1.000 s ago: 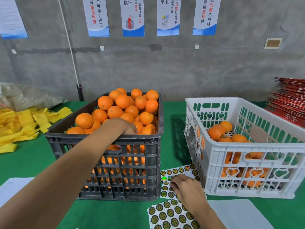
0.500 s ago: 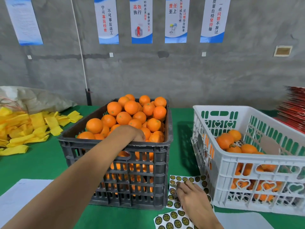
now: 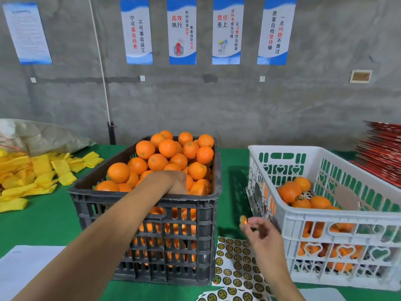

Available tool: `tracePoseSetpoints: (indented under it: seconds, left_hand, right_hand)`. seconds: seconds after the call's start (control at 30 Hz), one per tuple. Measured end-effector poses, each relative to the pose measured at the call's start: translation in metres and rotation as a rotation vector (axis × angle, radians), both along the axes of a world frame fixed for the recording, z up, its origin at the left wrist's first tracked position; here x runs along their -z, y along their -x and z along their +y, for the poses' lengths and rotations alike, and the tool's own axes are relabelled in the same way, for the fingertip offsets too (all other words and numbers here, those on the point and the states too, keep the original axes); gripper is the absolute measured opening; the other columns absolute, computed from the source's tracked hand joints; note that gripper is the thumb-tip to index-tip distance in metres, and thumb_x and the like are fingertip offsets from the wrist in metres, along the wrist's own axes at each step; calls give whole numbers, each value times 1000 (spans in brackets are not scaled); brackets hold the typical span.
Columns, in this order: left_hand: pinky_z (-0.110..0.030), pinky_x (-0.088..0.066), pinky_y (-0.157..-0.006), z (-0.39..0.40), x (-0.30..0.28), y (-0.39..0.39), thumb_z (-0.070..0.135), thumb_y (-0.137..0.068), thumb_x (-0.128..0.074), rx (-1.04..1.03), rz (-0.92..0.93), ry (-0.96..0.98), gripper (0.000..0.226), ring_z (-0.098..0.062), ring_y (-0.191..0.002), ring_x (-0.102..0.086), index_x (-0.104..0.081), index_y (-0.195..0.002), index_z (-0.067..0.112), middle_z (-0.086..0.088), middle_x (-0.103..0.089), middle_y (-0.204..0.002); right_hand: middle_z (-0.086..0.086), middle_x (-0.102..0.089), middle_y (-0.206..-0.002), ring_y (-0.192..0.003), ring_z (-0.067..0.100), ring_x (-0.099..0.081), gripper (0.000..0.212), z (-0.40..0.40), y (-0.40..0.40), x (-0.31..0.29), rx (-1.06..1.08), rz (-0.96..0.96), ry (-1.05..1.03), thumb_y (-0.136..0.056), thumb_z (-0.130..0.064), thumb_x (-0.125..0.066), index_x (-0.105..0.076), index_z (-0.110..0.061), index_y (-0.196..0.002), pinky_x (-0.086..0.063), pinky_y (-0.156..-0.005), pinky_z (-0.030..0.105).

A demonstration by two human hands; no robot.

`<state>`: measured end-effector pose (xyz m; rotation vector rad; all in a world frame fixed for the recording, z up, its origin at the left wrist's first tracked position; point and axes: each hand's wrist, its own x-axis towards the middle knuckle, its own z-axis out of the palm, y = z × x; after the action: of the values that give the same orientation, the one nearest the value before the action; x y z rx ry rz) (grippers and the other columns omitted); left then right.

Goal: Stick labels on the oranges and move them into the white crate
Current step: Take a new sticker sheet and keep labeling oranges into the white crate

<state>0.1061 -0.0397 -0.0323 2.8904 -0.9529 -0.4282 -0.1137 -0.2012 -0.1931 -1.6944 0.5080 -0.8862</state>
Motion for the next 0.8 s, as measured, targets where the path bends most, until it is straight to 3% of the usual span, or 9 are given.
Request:
tracePoseSetpoints:
  seconds: [0.07,0.17,0.23,0.33,0.47,0.57,0.7,0.8]
  left_hand:
    - [-35,-50,-72,0,-3,-2,40,-85,-72,17,-135,199,56,-25,-94,-60,-46,-132,24,-2,-56,-112]
    - [-38,-48,-75,0,-7,2,54,-81,-71,79,-398,590,68,-28,-96,-60,-40,-138,35,-1,-47,-122]
    - [-33,-45,-75,-3,-4,3,58,-79,-71,162,-388,793,68,-19,-95,-58,-39,-138,45,7,-42,-122]
    - [-15,-41,-76,-4,-3,8,59,-77,-73,319,-347,894,68,-3,-93,-53,-43,-137,51,18,-38,-118]
    - [-19,-45,-77,-6,-4,12,54,-76,-75,437,-315,972,68,4,-88,-54,-45,-138,49,19,-40,-117]
    - [-22,-49,-80,-6,-5,12,50,-79,-80,454,-330,1009,69,2,-94,-54,-46,-139,46,16,-42,-120]
    - [-12,-46,-80,-6,-9,16,42,-80,-81,515,-362,1049,68,1,-109,-52,-46,-139,46,16,-43,-126]
    - [-9,-45,-73,-6,-10,17,42,-80,-80,536,-357,1074,68,1,-102,-55,-45,-138,47,19,-43,-128]
  right_hand:
    - [4,-72,-89,-60,11,-56,14,10,-1,-37,-43,-124,-61,-92,-25,-74,-66,-29,-103,-53,-62,20]
    - [2,-77,-96,-56,14,-53,37,25,-9,-84,-188,-239,-109,-99,-28,-65,-47,-38,-130,-52,-66,24]
    - [3,-77,-96,-55,16,-52,45,30,-18,-107,-216,-313,-93,-102,-22,-61,-40,-34,-139,-51,-66,24]
    - [3,-78,-97,-56,19,-52,46,37,-30,-137,-227,-354,-27,-103,-16,-58,-38,-29,-142,-50,-62,21]
    - [5,-77,-95,-54,18,-52,33,42,-42,-156,-296,-358,-1,-105,-17,-55,-48,-27,-135,-49,-58,23]
    - [9,-76,-84,-48,17,-51,15,44,-46,-157,-269,-335,44,-104,-26,-58,-65,-21,-117,-46,-52,27]
    - [5,-75,-74,-43,14,-50,19,44,-53,-159,-173,-261,73,-101,-31,-63,-69,-16,-93,-42,-47,26]
    - [4,-75,-73,-45,15,-49,21,40,-57,-161,-141,-235,44,-99,-32,-66,-68,-13,-89,-42,-50,27]
